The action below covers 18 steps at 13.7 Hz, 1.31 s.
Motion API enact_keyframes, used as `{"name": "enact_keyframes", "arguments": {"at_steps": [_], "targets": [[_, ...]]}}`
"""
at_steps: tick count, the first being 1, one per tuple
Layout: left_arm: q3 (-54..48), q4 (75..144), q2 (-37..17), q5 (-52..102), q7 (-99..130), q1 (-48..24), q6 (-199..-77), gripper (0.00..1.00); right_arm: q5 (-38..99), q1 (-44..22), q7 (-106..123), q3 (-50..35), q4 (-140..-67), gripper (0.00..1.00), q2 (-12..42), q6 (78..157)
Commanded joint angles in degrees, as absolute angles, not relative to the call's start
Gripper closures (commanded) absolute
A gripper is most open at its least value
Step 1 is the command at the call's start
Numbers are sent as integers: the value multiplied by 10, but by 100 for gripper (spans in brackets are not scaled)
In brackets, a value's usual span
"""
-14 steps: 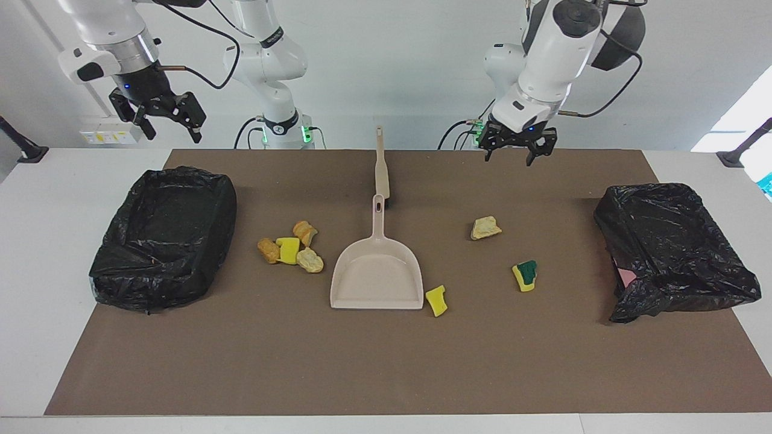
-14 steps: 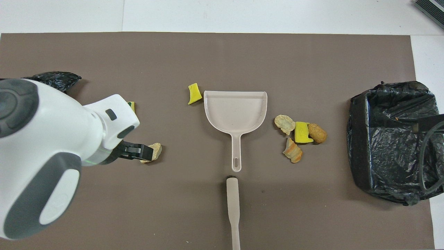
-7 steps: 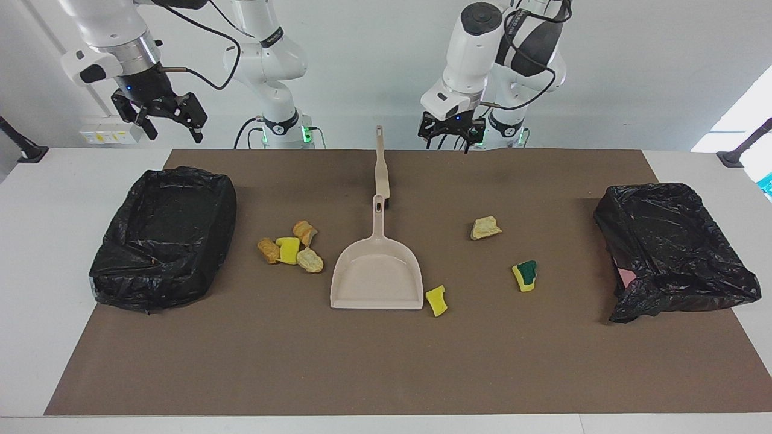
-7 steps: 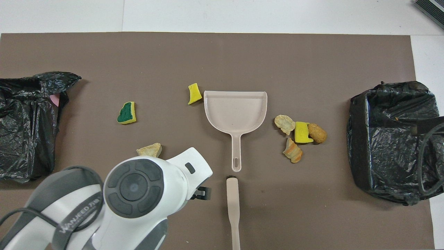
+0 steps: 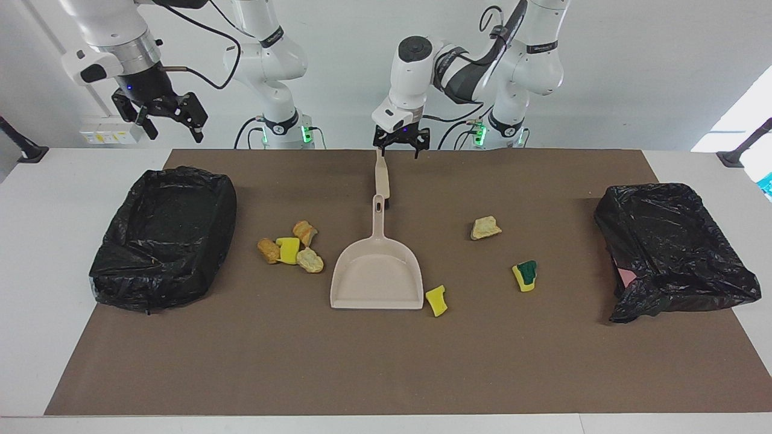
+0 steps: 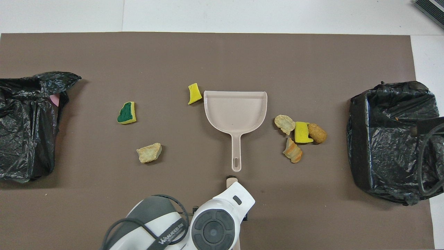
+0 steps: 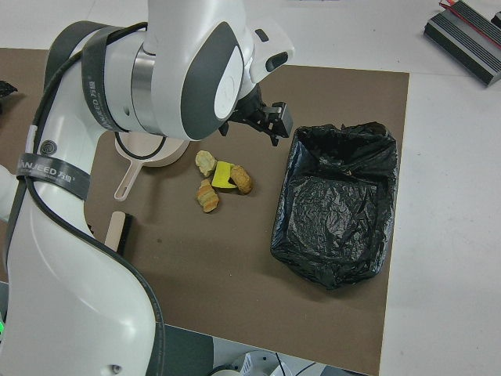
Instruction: Sweep and dump trash in bin
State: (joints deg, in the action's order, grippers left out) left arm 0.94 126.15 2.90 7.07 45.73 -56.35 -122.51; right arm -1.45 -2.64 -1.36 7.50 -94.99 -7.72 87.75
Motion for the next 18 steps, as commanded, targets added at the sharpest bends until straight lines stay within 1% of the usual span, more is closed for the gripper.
{"name": "enact_keyframes", "arguments": {"at_steps": [1,3,5,7,12,13,14,15,16,17,18], "targets": [[21,1280,13,75,482,-607,-1252,0,-11,-22,7,76,-968,0,-91,886],[21,1300,12,76,503,-631,-1273,0,-11,-22,7,76,-968,0,-91,885],[22,1303,-16,76,531,-663,-1298,0,-11,-22,8,76,-968,0,-92,885],[22,1303,-39,76,541,-676,-1309,0,-11,-22,8,76,-968,0,-92,883],[22,1296,-32,76,543,-676,-1279,0,-11,-22,8,76,-972,0,-97,882],[22,1292,-27,76,543,-676,-1265,9,-11,-22,8,76,-972,0,-97,882],[22,1289,-22,76,542,-676,-1254,23,-11,-22,8,76,-972,0,-97,882],[22,1289,-20,75,542,-676,-1246,43,-11,-22,8,76,-972,0,-97,882],[21,1289,-17,75,540,-677,-1238,70,-11,-22,8,76,-972,0,-97,882],[21,1289,-17,75,541,-678,-1233,90,-11,-22,8,76,-973,0,-97,882],[22,1289,-16,76,540,-678,-1222,100,-11,-22,8,76,-973,0,-97,882]]}}
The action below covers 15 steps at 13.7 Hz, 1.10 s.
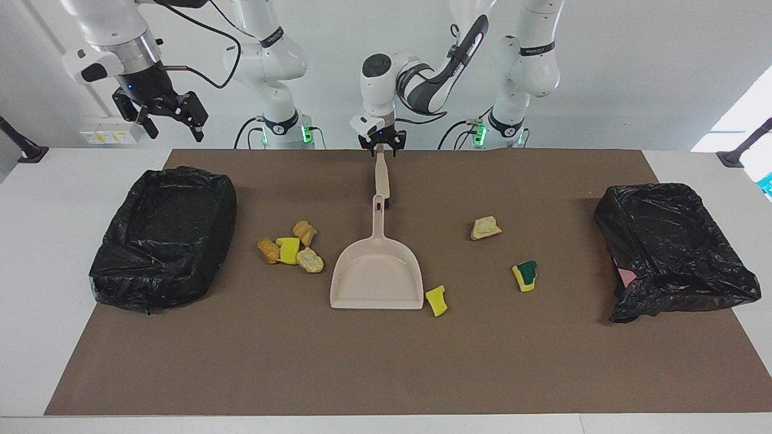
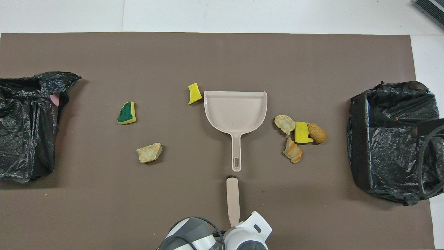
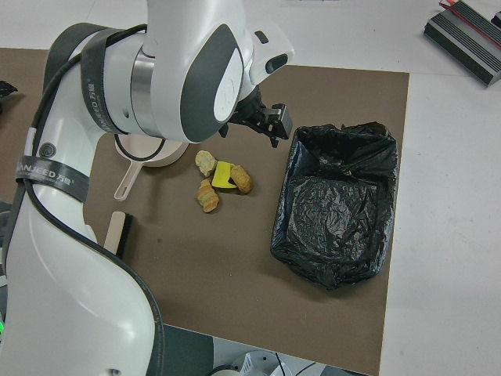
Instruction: Sweep and dump trash in bin
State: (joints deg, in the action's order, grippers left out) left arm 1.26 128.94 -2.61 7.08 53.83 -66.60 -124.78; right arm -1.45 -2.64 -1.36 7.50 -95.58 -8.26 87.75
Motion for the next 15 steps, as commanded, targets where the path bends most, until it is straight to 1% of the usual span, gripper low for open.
{"name": "enact_keyframes", "arguments": {"at_steps": [1,3,4,6,8,12,15], "targets": [[22,1290,-16,75,534,-676,-1218,100,-11,-22,8,76,-972,0,-97,882],[25,1290,-12,76,534,-670,-1212,100,-11,-22,8,76,-972,0,-97,882],[27,1290,-2,76,534,-658,-1197,100,-11,-22,9,76,-972,0,-97,882],[28,1289,28,75,518,-609,-1152,100,-11,-22,9,76,-972,0,-97,882],[29,1276,41,68,502,-559,-1104,100,-11,-22,8,76,-972,0,-97,881],[29,1245,33,17,503,-443,-1075,100,-13,-39,-1,67,-971,0,-91,882],[29,1224,21,-36,501,-364,-1076,100,-11,-95,-50,59,-967,0,-74,896]]}}
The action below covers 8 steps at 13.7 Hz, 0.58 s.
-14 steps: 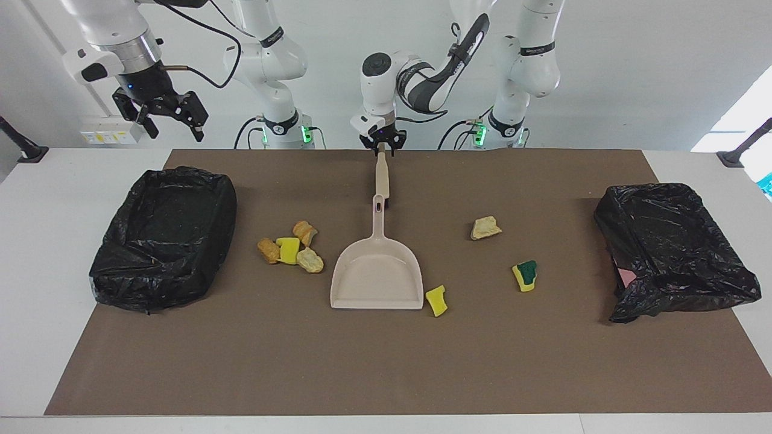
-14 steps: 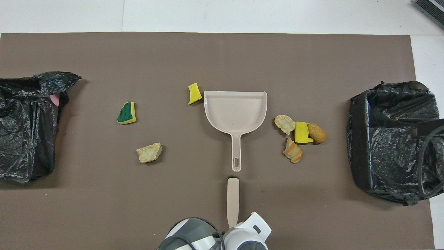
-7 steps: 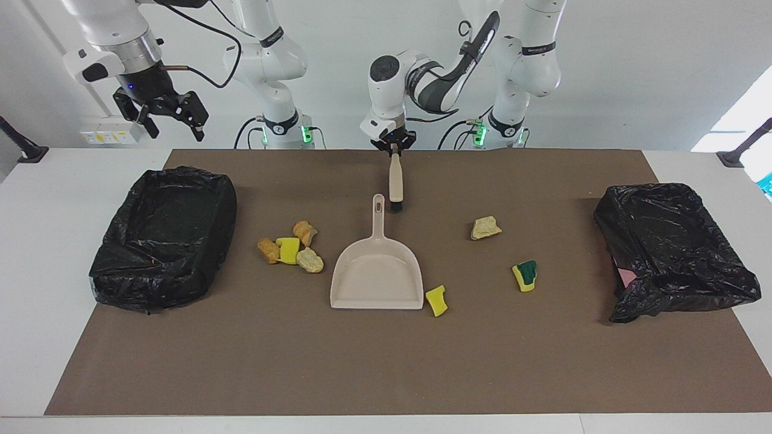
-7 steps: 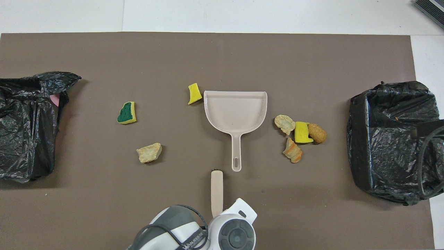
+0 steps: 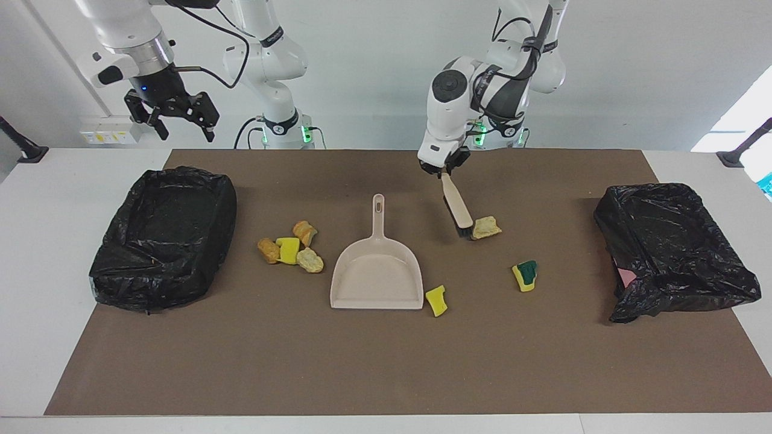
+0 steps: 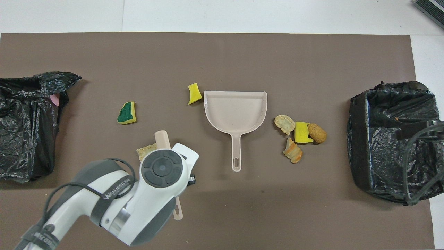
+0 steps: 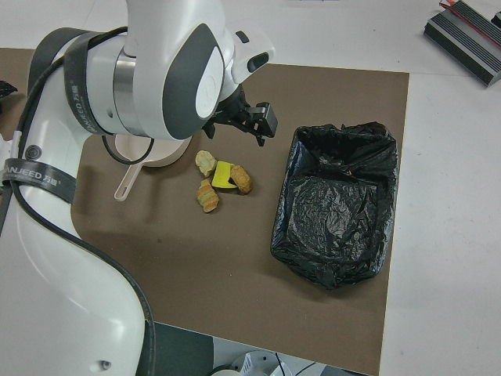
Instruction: Sweep and dump trash in bin
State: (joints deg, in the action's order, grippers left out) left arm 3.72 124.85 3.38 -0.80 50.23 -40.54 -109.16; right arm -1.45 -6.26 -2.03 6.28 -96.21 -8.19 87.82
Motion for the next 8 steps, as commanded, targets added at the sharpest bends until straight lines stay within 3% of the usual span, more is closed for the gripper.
{"name": "enact_keyframes", "arguments": {"at_steps": [1,5,8], "targets": [[29,1215,12,-50,493,-340,-1078,100,-6,-113,-91,56,-964,0,-61,910],[29,1210,-6,-61,415,-253,-1124,100,10,-198,-169,48,-953,0,10,969],[28,1209,-25,-62,311,-173,-1188,100,16,-275,-303,48,-925,0,103,1022]]}}
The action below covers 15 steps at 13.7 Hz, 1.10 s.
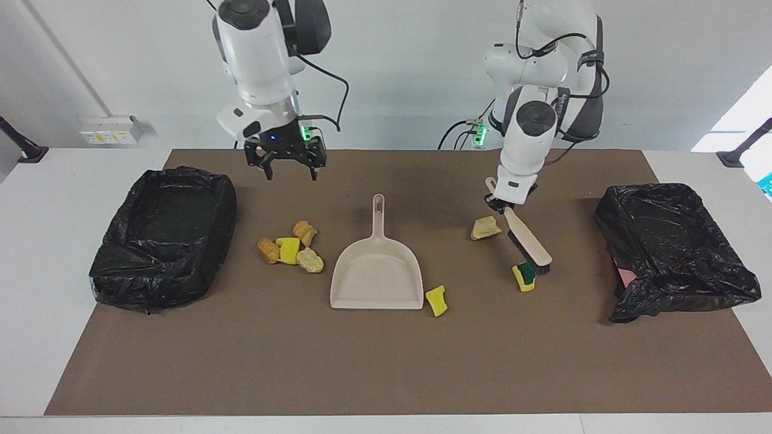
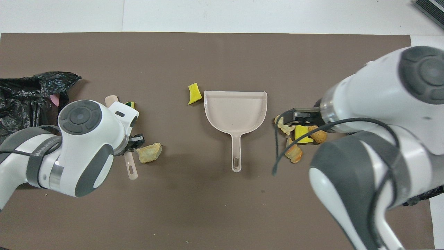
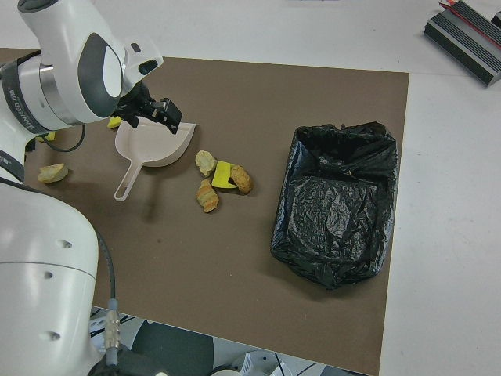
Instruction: Sweep and dump trash in bin
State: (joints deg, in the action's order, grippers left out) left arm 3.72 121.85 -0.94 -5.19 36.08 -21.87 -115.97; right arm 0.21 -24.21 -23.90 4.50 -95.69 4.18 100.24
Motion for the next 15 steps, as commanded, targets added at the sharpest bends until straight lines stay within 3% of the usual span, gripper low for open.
{"name": "enact_keyframes", "arguments": {"at_steps": [1,6,10,14,15], "targets": [[28,1208,-26,-62,283,-157,-1198,100,20,-285,-334,47,-926,0,122,1059],[27,1215,-43,-61,140,-97,-1232,100,77,-325,-360,45,-964,0,188,1140],[24,1216,-69,-33,19,-105,-1233,100,104,-355,-361,37,-1059,0,182,1211],[22,1229,-59,-32,-43,-158,-1198,100,103,-367,-358,37,-1102,0,156,1201],[21,1230,-55,-31,-60,-172,-1192,100,102,-368,-354,37,-1101,4,156,1202]]}}
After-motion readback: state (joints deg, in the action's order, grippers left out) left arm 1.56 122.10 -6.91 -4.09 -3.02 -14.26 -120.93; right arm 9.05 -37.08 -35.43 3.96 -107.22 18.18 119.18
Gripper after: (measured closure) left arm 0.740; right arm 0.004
